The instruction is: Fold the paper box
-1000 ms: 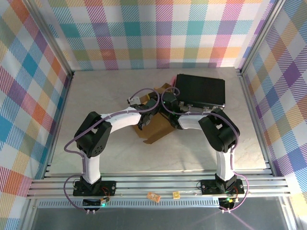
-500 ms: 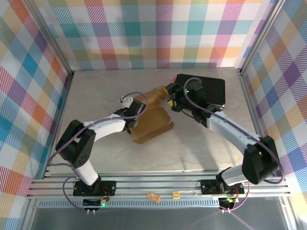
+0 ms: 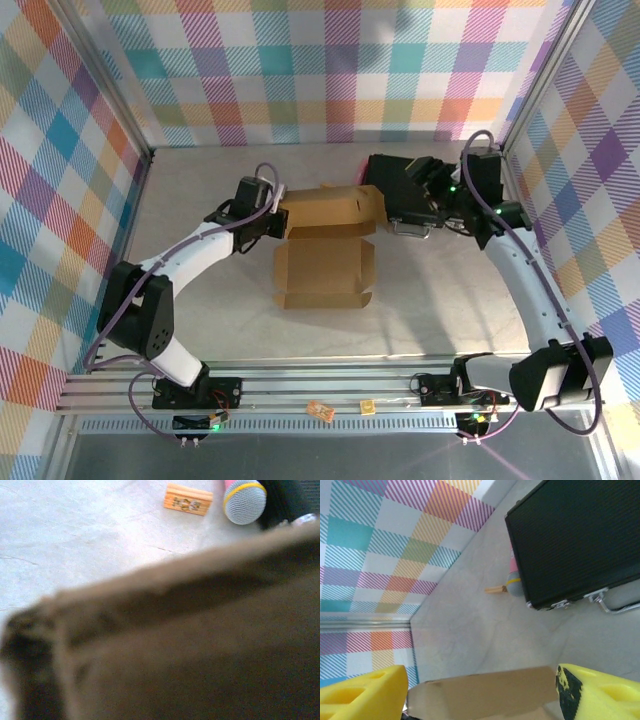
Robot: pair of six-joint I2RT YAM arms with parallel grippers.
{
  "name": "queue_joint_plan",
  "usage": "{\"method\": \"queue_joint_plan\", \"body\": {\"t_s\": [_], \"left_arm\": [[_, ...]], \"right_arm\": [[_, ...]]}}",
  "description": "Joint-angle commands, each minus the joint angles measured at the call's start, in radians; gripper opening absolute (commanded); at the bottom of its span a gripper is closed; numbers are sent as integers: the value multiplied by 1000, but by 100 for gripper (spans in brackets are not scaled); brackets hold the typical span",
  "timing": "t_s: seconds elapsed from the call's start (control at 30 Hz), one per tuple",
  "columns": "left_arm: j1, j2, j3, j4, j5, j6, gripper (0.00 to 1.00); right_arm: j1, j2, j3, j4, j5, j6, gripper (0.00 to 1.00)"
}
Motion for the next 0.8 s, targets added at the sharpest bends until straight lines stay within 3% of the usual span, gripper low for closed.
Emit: {"method": "queue_joint_plan", "body": {"t_s": [0.0, 0.13, 0.33, 0.57, 0.77], "left_arm": [[36, 21, 78, -107, 231, 54, 0], [78, 97, 218, -280, 333, 52, 0], [96, 178, 360, -485, 344, 31, 0], [96, 234, 459, -662, 338, 13, 0], [96, 238, 468, -709, 348, -13, 0]], "right_arm": [[-15, 30, 32, -12, -164, -169, 76], [-15, 51, 42, 35, -299, -270, 72], [-15, 6, 50, 22, -364, -439, 73], [-8, -53, 49, -43, -331, -647, 73], [72, -4, 55, -129, -233, -794, 74]]}}
